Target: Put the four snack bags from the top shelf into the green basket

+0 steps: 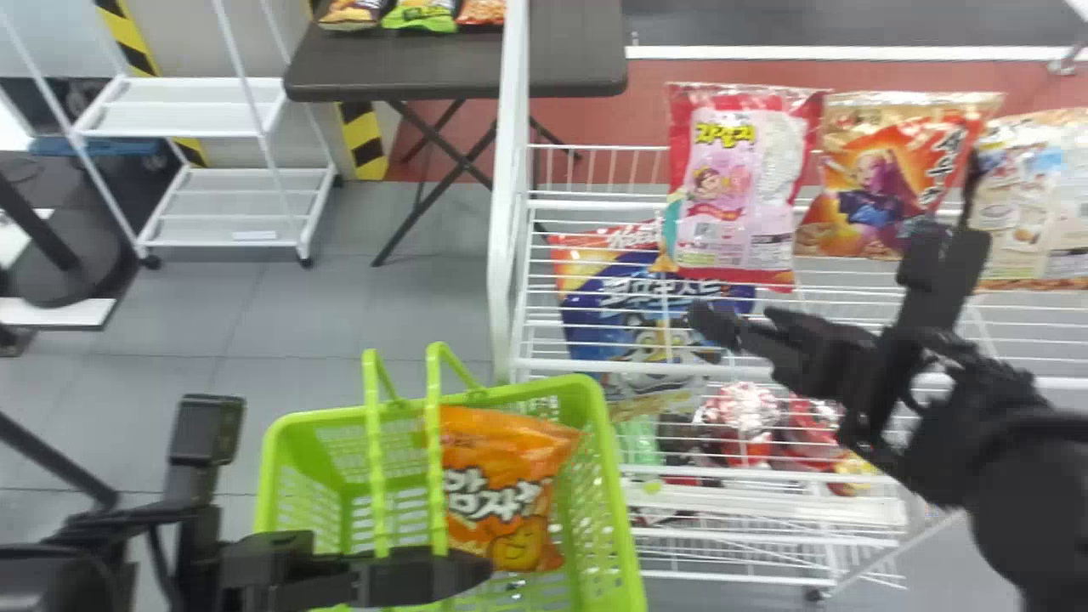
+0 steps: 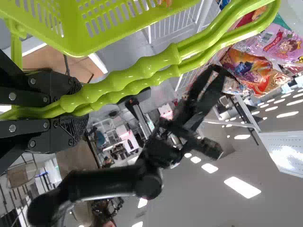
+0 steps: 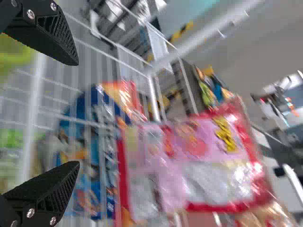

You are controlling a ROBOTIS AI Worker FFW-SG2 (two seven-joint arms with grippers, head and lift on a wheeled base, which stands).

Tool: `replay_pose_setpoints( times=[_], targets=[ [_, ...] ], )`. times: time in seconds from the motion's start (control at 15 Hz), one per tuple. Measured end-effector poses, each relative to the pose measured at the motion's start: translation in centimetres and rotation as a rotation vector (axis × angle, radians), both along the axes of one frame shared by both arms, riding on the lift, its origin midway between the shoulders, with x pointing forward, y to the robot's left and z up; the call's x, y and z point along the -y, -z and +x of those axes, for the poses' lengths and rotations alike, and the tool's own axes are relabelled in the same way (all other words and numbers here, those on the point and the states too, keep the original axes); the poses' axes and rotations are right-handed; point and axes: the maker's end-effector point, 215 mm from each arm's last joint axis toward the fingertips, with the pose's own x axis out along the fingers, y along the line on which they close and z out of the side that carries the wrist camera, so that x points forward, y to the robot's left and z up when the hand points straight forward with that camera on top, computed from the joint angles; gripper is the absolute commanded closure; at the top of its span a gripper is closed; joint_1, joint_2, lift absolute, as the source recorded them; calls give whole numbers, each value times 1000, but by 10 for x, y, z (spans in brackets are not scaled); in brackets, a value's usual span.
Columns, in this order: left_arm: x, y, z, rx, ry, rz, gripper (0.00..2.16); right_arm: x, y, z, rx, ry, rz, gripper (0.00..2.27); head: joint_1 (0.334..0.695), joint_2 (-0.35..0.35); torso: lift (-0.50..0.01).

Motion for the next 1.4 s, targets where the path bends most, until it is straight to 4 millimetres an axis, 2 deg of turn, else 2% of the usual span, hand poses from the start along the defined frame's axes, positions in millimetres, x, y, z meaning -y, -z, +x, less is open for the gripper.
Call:
replay_pose_setpoints(
  times=[0.2,0.33,0.4,0.47,0.53,0.6,0.67,0.73,0.87,1.0,1.2,1.4],
  targets=[
    [-3,1,-1,-3,-5,1,2148,26,-14,74,112,91,-81,66,695,-113,0],
    [-4,2,-1,-6,-7,3,2148,37,-19,114,143,128,-158,100,695,-120,0],
    [-4,2,-1,-7,-8,3,2148,37,-17,127,137,126,-176,279,695,-120,0],
    [-4,2,-1,-7,-8,3,2148,31,-14,136,126,111,-186,603,695,-117,0],
    [-4,2,-1,-7,-9,2,2148,24,-12,139,120,88,-186,1042,695,-100,0],
    [-4,2,-1,-8,-9,2,2148,14,-10,139,116,57,-176,1693,695,-91,0],
    [-4,2,-1,-8,-9,2,2148,8,-9,138,112,37,-164,2175,695,-85,0],
    [-4,3,-1,-9,-9,2,2148,6,-6,137,104,30,-159,2256,695,-81,0],
    [-4,3,-2,-12,-10,2,2148,4,4,130,71,21,-151,2256,695,-77,0],
    [-4,4,-3,-15,-9,1,2148,3,3,125,85,20,-138,2256,695,-76,0],
    [-6,4,-4,-17,-13,0,2148,0,-17,111,138,17,-111,2256,695,-73,0],
    [-7,3,-3,-15,-17,0,2148,-12,-41,71,150,-9,-61,2256,695,-60,0]
  ],
)
